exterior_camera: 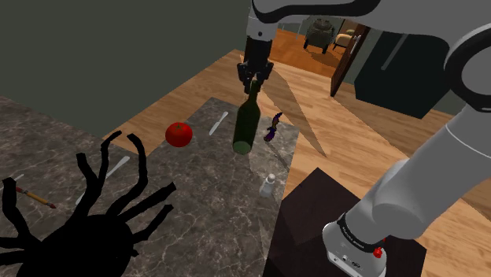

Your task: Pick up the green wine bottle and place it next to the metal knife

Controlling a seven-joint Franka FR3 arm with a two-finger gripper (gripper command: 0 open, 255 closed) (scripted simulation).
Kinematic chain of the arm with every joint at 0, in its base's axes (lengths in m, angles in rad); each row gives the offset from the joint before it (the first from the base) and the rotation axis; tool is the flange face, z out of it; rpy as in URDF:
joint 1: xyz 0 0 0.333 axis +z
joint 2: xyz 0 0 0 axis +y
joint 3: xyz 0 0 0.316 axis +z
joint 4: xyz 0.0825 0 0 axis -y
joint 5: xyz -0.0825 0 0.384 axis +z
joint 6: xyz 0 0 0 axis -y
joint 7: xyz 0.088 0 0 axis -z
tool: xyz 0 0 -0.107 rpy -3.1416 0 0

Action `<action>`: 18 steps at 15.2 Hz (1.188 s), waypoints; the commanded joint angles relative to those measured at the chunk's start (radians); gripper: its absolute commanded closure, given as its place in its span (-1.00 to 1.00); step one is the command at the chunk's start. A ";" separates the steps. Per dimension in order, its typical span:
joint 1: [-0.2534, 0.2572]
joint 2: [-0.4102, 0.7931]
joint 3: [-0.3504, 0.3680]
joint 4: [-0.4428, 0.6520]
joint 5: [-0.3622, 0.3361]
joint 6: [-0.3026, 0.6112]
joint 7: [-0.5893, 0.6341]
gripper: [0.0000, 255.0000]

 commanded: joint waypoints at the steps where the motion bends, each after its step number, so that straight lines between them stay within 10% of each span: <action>1: 0.024 0.028 0.025 0.033 0.004 -0.002 0.050 1.00; 18: 0.247 0.403 0.169 0.534 -0.037 -0.106 0.415 1.00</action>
